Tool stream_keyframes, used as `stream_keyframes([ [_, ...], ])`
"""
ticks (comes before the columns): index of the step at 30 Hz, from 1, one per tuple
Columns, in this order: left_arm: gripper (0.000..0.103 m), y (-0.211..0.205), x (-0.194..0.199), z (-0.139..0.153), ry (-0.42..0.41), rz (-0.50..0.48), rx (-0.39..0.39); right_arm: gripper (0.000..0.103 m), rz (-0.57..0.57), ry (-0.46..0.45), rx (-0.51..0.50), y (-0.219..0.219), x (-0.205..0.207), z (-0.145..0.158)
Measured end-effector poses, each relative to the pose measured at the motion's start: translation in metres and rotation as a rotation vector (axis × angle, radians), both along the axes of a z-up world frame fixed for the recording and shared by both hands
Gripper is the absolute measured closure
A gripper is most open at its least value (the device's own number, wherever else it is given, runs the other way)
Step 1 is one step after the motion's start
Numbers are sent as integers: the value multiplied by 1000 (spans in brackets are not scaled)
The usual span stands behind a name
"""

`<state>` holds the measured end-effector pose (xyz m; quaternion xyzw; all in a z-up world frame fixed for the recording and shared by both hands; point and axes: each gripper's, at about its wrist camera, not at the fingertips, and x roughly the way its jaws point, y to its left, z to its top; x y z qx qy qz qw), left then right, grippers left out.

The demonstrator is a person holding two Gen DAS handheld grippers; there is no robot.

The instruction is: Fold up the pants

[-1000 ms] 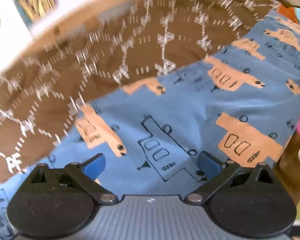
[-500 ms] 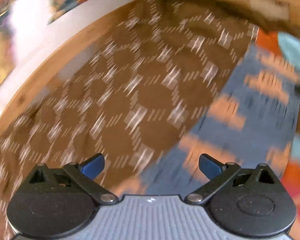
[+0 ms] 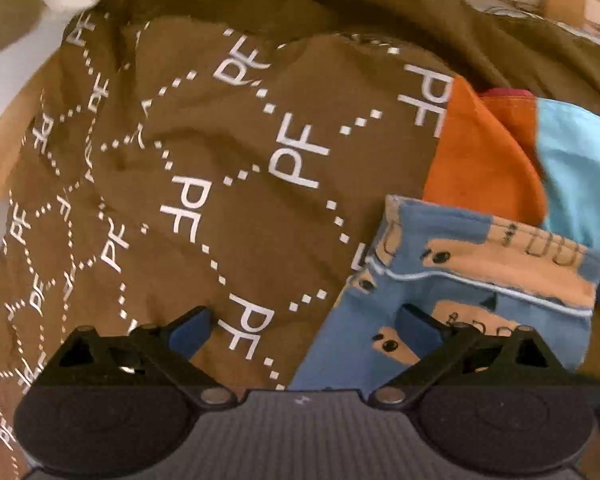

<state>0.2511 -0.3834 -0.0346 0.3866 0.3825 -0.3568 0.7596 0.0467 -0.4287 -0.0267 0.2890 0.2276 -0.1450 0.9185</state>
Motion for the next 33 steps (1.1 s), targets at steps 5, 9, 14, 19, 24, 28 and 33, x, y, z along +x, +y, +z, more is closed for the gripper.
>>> stream_keyframes([
  [5,0,11,19,-2,120,108,-40,36,-25,-23,41,-9,-1,-2],
  [9,0,11,10,-5,87,109,-28,37,-21,-21,50,-8,3,-4],
  [14,0,2,7,-12,90,130,-28,47,-56,-22,82,-13,2,-6],
  [19,0,-6,7,-10,94,140,-14,80,-107,-25,150,-25,0,-12],
  [24,7,-1,27,17,268,360,-68,89,-109,-51,167,-29,-4,-11],
  [28,10,20,37,39,433,534,-200,90,-77,-71,16,-10,-4,5],
  [33,26,18,32,62,525,531,-236,90,23,-60,-266,29,4,23],
])
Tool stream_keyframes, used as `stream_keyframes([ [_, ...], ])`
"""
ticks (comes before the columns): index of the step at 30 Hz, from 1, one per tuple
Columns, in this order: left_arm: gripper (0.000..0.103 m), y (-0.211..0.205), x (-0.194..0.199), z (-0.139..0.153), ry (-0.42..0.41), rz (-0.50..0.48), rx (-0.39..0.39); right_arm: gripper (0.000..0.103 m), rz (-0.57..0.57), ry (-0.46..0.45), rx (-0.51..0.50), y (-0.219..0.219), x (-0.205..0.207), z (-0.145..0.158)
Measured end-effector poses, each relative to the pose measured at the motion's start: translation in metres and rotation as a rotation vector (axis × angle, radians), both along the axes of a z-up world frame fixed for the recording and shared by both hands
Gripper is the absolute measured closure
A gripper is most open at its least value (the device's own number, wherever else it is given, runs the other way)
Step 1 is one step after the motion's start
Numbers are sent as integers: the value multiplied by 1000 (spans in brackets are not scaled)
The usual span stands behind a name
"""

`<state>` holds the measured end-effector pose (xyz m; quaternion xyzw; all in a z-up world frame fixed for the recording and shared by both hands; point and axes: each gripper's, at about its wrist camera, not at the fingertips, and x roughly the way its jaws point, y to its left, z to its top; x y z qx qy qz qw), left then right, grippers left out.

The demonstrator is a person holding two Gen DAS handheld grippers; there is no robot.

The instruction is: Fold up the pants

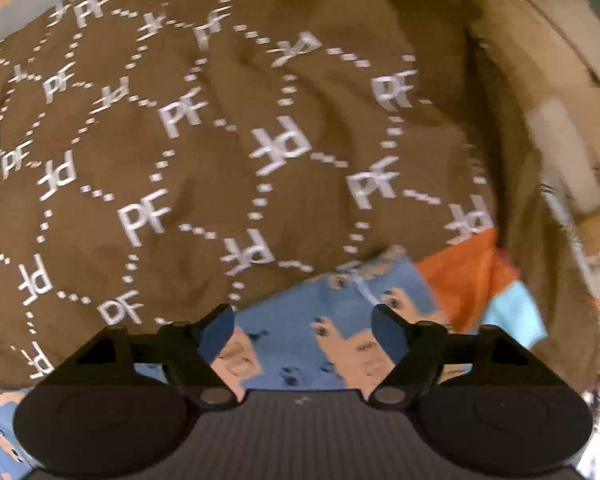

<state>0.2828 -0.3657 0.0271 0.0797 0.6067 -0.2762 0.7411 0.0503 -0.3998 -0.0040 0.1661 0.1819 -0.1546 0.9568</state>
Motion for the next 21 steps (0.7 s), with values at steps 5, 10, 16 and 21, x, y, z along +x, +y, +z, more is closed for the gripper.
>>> stream_keyframes([
  [5,27,-21,-9,20,49,-39,-58,90,75,28,-156,25,3,2],
  [10,18,-37,-15,19,58,-76,-28,90,134,70,-260,40,8,-2],
  [16,18,-46,-21,2,88,-57,-9,90,194,89,-341,53,7,-3],
  [21,34,-63,-25,-9,-14,-104,69,90,251,100,-395,66,7,-5],
])
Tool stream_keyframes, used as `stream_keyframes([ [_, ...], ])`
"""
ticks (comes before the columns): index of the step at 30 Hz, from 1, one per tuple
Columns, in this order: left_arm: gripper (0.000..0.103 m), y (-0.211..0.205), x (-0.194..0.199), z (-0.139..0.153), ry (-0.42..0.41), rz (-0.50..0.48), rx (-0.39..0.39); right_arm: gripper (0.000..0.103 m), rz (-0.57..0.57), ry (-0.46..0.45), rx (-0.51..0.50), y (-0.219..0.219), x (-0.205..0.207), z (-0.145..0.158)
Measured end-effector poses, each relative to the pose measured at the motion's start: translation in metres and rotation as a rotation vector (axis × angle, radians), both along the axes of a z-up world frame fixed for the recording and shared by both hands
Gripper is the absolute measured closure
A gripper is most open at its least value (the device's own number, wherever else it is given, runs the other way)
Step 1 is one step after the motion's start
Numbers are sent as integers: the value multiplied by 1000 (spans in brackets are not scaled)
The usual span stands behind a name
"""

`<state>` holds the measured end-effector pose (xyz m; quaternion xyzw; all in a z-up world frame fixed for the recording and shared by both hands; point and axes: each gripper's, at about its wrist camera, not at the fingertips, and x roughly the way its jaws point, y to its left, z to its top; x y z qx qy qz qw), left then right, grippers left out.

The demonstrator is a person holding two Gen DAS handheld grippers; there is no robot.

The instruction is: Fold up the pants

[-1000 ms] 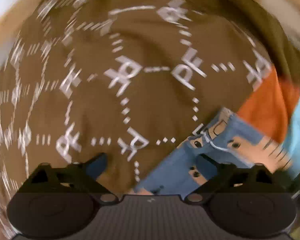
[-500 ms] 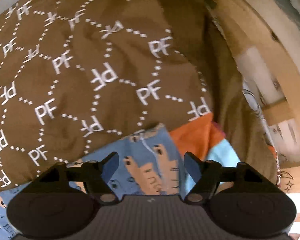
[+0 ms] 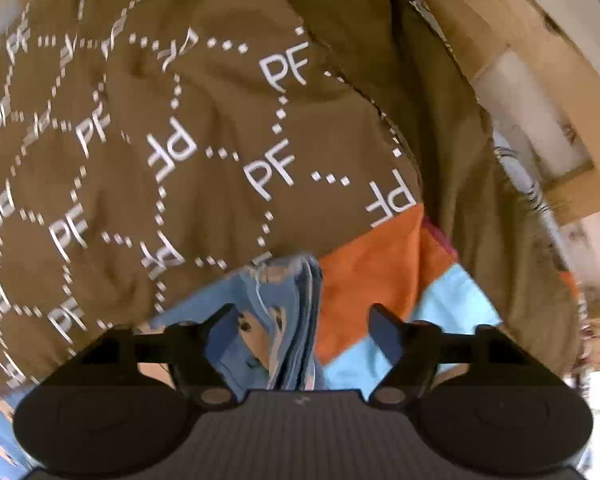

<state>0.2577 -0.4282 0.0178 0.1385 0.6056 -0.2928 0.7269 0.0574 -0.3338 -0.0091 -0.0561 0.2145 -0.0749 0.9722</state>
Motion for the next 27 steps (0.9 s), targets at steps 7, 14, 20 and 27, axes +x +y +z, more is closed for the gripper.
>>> stream_keyframes([
  [7,66,-7,-8,-5,-34,-40,74,90,27,9,-29,6,-1,0],
  [14,91,13,-12,-2,-46,-11,19,90,37,10,-39,6,-1,0],
  [20,93,50,-22,14,-53,34,-91,91,74,-18,-60,12,-8,6],
  [27,93,121,-22,28,-43,137,-221,91,200,-54,-88,34,-26,14],
])
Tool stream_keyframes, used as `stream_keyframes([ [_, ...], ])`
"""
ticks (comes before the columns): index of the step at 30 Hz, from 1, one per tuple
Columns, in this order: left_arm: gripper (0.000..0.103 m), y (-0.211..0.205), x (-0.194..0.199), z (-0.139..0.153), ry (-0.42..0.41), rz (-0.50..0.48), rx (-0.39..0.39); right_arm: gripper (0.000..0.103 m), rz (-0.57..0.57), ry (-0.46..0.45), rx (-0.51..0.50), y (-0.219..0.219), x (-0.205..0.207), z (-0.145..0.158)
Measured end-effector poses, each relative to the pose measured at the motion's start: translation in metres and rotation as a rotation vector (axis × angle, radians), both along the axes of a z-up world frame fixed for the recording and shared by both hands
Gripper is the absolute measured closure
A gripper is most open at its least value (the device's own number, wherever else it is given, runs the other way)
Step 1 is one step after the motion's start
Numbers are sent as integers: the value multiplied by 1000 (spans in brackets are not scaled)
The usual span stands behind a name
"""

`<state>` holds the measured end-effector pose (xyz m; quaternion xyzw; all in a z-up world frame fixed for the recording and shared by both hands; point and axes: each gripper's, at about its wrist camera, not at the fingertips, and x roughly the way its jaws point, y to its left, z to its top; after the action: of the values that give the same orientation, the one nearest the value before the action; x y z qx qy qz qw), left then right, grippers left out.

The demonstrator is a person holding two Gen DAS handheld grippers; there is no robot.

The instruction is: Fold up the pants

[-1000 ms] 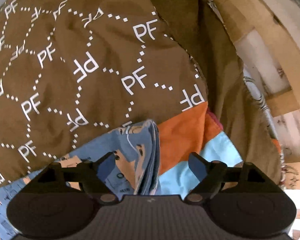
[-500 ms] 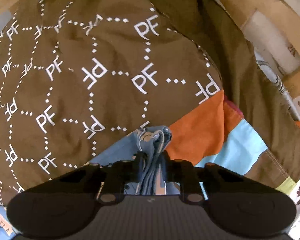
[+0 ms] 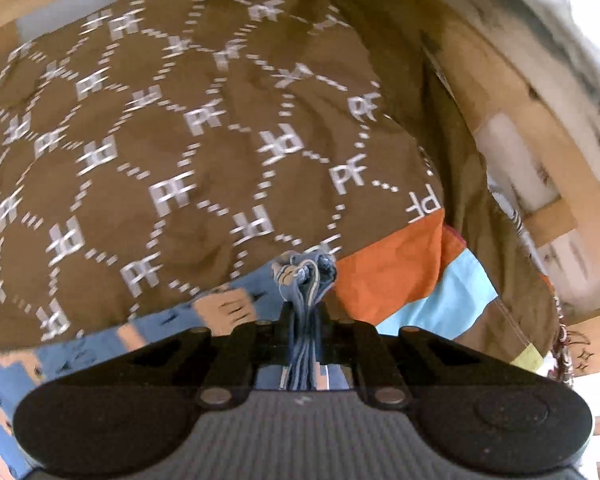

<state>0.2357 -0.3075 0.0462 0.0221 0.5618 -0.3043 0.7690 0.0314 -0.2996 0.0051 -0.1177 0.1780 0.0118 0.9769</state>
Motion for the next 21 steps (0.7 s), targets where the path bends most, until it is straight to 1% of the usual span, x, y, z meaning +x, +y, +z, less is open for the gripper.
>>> stream_keyframes([
  [2,93,29,-2,1,11,44,-50,91,46,-2,-9,9,-3,1],
  [4,93,54,-2,-4,27,94,-94,91,99,2,-19,18,-6,1],
  [6,93,79,-2,-11,43,142,-117,91,146,15,-24,28,-8,0],
  [9,93,111,-2,-26,70,197,-130,91,211,42,-24,41,-7,-2],
  [13,93,142,-1,-46,89,224,-108,91,274,100,-23,57,-3,-10],
  [17,93,162,-1,-66,97,241,-113,91,320,161,-53,74,1,-25],
  [21,92,172,-2,-84,82,217,-128,91,336,213,-64,82,7,-36],
])
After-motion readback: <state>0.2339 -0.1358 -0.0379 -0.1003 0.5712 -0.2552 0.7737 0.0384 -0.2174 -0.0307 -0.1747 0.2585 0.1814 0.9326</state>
